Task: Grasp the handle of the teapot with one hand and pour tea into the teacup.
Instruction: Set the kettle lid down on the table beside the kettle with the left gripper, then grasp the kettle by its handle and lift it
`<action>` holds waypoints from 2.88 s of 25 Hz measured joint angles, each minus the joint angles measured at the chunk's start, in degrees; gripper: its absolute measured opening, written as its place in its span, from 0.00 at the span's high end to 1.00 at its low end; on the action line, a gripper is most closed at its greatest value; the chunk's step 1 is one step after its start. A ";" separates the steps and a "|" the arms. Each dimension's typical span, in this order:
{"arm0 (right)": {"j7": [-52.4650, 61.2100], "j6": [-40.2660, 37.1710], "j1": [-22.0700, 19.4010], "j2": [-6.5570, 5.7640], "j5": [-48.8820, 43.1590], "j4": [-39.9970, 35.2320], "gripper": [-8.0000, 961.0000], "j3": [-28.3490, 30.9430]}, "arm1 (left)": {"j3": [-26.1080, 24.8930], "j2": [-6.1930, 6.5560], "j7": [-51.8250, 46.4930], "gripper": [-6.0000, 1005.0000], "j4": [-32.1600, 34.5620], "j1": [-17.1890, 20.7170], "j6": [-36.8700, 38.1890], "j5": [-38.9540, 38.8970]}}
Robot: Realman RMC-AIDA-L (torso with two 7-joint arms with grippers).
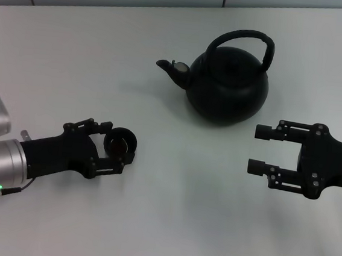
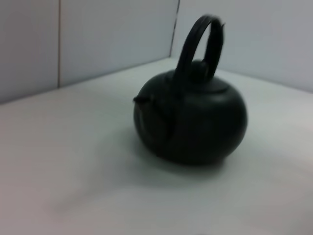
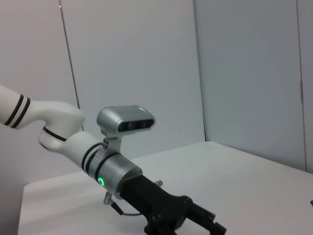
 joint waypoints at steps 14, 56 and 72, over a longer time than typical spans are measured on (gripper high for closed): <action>-0.43 0.01 0.05 0.00 0.00 0.02 0.33 0.77 | -6.73 0.37 0.29 0.14 7.99 5.51 14.50 0.04; -14.15 25.73 9.36 0.17 0.71 25.01 0.33 29.57 | -23.11 4.60 -5.54 0.14 15.76 3.09 30.36 20.62; -18.44 32.89 15.86 0.18 0.71 31.02 0.33 29.69 | -23.11 4.29 -5.28 0.14 15.48 3.00 29.64 20.63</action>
